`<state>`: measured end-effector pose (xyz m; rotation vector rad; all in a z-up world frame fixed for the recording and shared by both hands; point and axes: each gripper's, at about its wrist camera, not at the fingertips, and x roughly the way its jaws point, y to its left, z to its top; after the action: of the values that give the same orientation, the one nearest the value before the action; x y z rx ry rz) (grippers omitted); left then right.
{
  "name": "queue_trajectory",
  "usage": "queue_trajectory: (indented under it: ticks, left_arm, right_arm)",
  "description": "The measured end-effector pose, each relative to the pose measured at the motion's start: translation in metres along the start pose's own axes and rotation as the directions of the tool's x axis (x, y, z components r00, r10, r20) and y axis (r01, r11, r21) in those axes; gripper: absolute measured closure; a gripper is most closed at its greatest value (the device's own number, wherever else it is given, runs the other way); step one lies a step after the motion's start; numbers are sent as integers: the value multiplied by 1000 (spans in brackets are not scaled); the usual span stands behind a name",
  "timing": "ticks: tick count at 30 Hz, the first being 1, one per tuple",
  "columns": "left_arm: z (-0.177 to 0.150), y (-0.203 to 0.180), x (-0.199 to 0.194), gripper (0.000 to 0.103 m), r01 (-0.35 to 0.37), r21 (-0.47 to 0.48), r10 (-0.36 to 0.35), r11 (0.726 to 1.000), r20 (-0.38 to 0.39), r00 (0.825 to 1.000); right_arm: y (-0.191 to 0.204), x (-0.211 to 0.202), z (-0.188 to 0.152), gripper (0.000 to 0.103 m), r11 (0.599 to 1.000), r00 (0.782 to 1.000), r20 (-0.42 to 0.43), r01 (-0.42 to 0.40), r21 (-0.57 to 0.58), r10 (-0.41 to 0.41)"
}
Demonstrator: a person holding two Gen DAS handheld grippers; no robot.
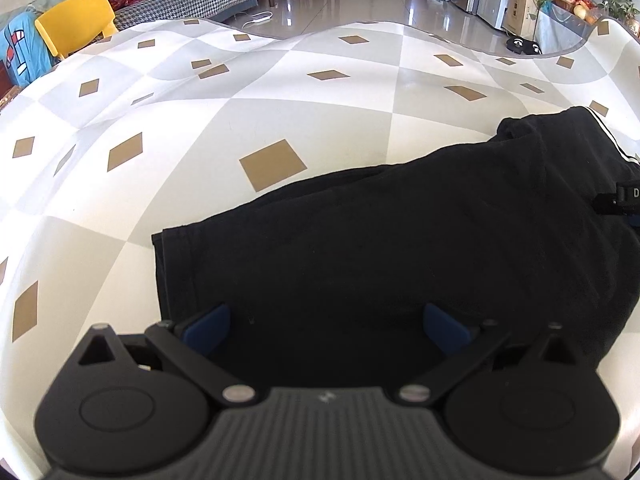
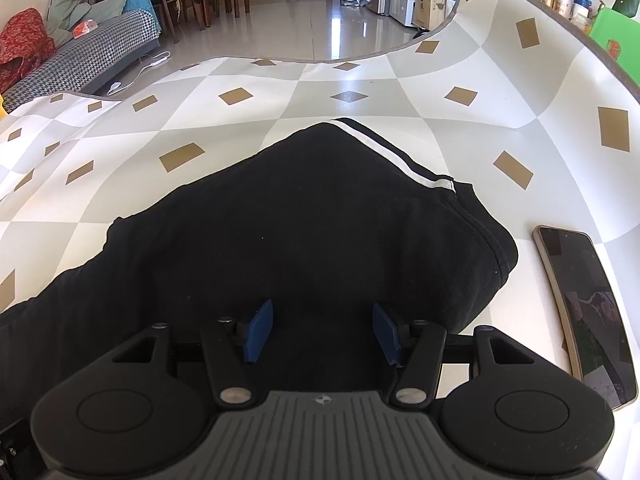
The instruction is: Fold clothes
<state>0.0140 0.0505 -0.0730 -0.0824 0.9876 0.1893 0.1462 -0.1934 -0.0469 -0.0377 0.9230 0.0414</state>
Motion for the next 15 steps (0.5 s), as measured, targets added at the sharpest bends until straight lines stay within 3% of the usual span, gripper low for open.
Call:
queue_trajectory:
  ticks: [15]
  left_arm:
    - [8,5,8,0,7,8,-7,1000,17,1000]
  right_arm:
    - [3,2,1,46,1000,1000,5,21,18,-22]
